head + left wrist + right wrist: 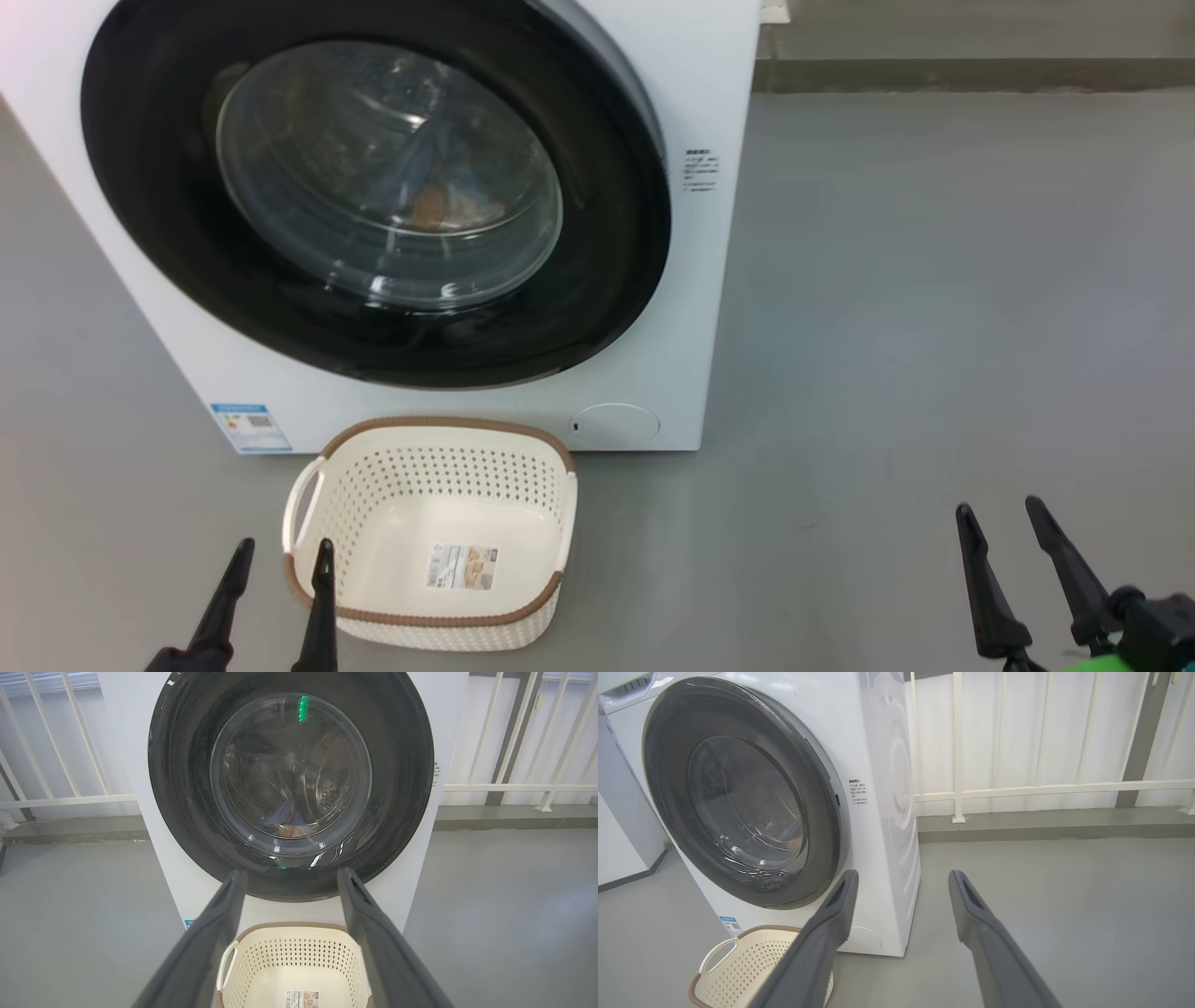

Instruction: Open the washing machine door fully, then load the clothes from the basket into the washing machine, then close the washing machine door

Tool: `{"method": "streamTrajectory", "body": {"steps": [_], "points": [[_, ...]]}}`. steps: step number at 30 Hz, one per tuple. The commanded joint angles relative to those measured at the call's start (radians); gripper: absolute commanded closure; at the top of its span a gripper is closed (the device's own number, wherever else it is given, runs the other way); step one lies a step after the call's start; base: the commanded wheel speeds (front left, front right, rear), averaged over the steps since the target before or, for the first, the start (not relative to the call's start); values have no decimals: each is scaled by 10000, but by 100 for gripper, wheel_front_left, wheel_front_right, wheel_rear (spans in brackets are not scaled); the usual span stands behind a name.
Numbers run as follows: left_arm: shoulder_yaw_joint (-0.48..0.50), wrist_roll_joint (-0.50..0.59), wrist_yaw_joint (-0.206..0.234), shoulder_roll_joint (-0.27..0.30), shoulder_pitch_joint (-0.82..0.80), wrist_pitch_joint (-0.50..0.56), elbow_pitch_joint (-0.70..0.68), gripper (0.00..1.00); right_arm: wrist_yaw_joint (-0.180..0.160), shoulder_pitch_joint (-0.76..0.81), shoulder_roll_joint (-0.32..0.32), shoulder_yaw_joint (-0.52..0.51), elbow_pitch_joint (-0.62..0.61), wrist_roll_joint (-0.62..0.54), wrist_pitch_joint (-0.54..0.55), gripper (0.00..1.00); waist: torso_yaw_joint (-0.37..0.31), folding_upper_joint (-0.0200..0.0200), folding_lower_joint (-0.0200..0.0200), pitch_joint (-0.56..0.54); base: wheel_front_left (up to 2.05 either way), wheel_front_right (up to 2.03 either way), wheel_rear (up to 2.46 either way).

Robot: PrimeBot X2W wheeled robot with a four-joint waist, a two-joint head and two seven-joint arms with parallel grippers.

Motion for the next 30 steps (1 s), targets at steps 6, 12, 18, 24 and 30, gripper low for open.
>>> {"method": "streamTrajectory", "body": {"steps": [6,12,18,24,30], "points": [[451,-266,158,192,35,52,-371,0,14,518,-23,136,-618,-401,-47,0,-427,0,1,-350,0,0,0],[557,-412,313,173,315,100,-455,0,14,682,49,204,-809,-550,4,0,-606,0,1,-540,0,0,0],[544,-440,385,220,382,190,-537,0,14,672,134,216,-885,-580,10,0,-552,0,1,-573,0,0,0],[525,-448,439,284,388,231,-577,0,14,666,135,215,-879,-591,10,0,-461,0,1,-558,0,0,0],[459,-473,462,309,409,265,-599,0,14,665,137,234,-899,-595,16,0,-435,0,1,-523,0,0,0]]}}
